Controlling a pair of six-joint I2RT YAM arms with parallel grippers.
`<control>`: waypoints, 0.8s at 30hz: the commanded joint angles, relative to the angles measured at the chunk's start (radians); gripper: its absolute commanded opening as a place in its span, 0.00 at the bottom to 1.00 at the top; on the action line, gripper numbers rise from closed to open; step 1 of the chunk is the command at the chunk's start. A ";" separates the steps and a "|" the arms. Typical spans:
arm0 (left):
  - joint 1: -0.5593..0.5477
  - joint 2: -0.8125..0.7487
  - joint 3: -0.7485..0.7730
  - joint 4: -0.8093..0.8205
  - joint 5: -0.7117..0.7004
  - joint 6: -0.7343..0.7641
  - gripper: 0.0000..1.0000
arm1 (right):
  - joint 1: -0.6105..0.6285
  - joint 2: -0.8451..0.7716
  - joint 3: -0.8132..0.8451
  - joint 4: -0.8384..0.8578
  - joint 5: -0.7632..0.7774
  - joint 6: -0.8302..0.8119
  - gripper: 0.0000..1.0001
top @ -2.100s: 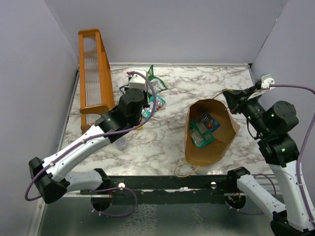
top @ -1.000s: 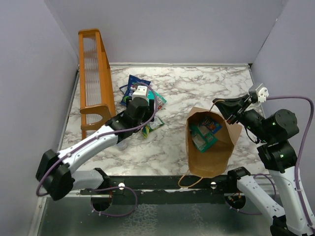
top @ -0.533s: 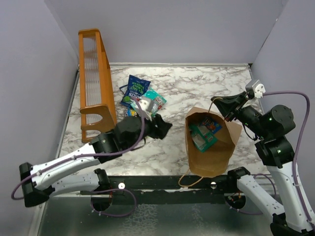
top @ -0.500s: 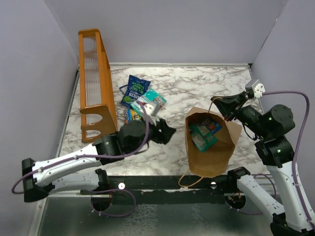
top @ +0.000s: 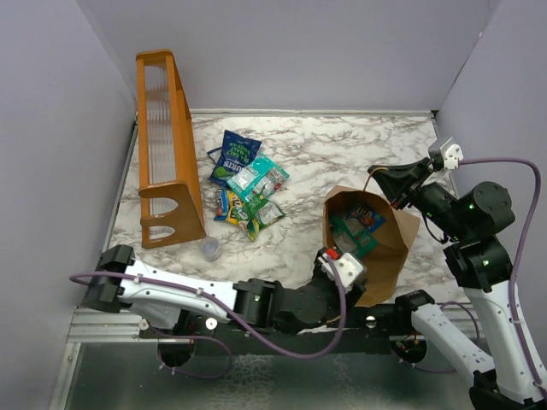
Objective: Take the snacks out of the paper bag
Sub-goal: Take out the snack from the paper bag.
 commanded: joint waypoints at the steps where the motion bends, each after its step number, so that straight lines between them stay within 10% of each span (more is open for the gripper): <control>1: 0.048 0.101 0.062 0.022 0.006 0.007 0.59 | -0.002 -0.006 0.028 0.020 0.021 -0.011 0.02; 24: 0.332 0.439 0.198 -0.148 0.173 -0.214 0.44 | -0.002 0.059 0.019 0.124 -0.027 0.042 0.02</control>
